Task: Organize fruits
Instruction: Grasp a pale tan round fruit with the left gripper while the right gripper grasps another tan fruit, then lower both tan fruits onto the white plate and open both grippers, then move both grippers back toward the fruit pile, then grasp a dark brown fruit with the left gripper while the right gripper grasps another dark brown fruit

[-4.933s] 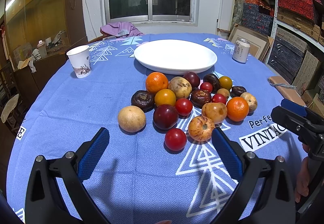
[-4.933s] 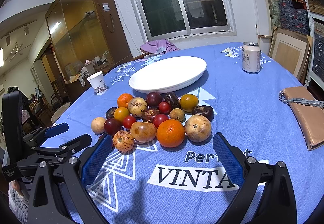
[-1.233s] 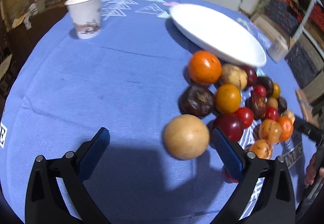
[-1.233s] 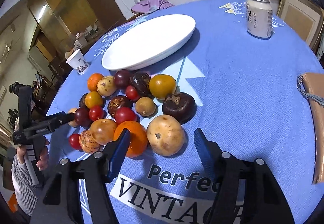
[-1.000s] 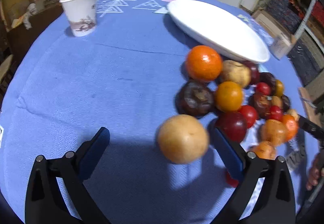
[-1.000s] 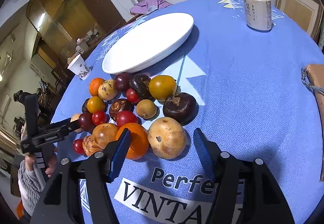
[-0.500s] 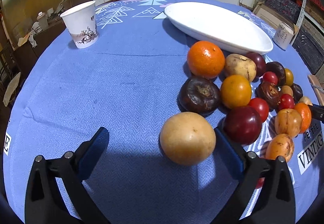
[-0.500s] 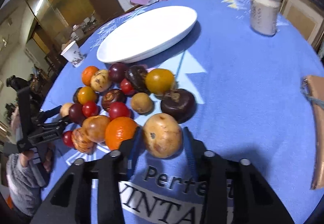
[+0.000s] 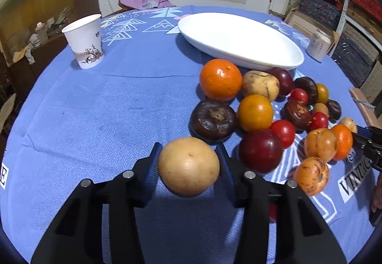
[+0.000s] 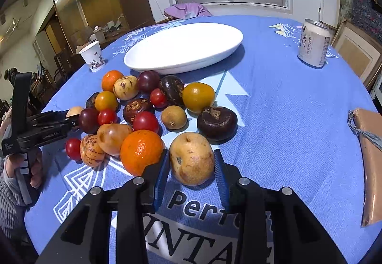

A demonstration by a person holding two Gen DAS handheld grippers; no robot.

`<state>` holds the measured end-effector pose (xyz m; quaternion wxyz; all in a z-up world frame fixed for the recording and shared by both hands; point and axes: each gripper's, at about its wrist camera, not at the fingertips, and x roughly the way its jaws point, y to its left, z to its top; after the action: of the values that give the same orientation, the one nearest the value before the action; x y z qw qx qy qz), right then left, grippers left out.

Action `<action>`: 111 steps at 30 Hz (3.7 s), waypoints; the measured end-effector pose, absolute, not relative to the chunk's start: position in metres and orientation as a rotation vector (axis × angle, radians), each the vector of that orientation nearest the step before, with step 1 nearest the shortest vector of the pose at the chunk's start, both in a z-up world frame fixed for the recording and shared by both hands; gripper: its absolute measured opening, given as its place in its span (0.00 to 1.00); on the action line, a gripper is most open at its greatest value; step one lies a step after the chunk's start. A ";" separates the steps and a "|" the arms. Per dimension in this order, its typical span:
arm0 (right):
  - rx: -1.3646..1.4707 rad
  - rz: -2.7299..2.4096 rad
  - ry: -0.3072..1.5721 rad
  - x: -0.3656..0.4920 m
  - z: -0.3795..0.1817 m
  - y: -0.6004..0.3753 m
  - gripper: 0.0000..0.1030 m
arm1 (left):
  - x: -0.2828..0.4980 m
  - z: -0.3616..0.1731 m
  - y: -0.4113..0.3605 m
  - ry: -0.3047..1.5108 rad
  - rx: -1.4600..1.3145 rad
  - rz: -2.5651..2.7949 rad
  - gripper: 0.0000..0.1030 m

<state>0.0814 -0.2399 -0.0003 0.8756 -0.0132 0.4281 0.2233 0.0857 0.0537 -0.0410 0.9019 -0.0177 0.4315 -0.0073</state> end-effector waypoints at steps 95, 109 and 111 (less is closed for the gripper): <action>0.316 0.279 0.635 0.125 0.047 -0.300 0.87 | 0.119 -0.037 0.089 0.915 -0.063 0.010 0.96; 0.279 0.337 0.669 0.126 0.045 -0.288 0.87 | 0.130 -0.033 0.060 0.832 0.155 0.096 0.96; 0.274 0.358 0.695 0.127 0.042 -0.283 0.87 | 0.133 -0.035 0.069 0.853 0.095 0.081 0.86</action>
<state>0.1275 -0.2831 0.0422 0.9154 0.1334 0.3378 0.1737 0.1335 0.0693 -0.0348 0.9086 0.0459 0.4134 0.0391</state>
